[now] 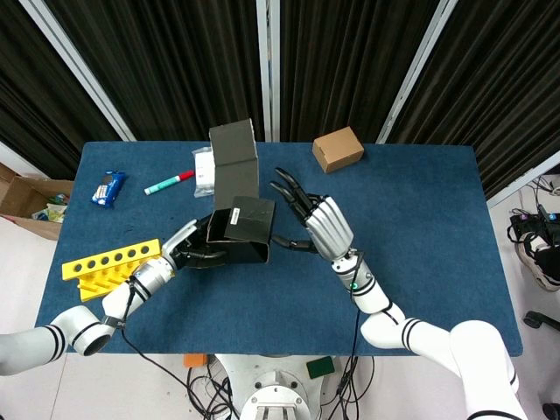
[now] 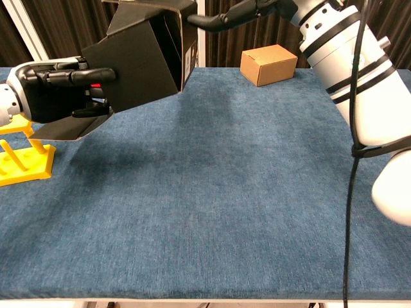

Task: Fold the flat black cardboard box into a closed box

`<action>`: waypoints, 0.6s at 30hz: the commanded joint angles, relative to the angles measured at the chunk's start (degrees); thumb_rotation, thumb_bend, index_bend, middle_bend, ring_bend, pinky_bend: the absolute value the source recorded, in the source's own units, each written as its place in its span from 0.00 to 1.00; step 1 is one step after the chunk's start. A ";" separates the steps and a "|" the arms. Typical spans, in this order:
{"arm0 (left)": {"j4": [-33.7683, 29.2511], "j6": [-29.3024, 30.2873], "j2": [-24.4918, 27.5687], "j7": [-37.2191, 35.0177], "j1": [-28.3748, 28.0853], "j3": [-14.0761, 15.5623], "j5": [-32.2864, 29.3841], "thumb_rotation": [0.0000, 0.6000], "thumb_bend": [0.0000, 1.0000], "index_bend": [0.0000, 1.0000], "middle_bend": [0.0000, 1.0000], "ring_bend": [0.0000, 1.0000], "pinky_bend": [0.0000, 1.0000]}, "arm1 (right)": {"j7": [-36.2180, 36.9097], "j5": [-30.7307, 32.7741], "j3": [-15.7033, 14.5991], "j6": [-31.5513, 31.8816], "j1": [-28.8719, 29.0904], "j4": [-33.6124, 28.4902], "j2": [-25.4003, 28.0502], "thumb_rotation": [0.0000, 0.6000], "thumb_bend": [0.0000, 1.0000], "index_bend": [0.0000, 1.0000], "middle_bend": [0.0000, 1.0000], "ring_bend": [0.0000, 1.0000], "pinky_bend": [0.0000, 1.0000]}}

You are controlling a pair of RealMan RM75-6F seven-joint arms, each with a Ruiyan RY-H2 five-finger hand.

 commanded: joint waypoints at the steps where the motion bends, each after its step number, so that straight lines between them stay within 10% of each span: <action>1: 0.83 -0.47 -0.28 3.35 0.06 0.37 -0.03 1.00 0.13 0.34 0.30 0.63 0.95 | -3.41 -2.50 -2.62 -4.38 1.48 -3.33 4.26 1.00 0.00 0.00 0.08 0.69 0.85; 18: 4.71 -2.64 -3.09 12.92 -0.32 1.98 0.75 1.00 0.13 0.34 0.30 0.63 0.95 | -6.60 -8.47 -8.55 -10.14 5.24 4.84 3.60 1.00 0.04 0.36 0.45 0.74 0.92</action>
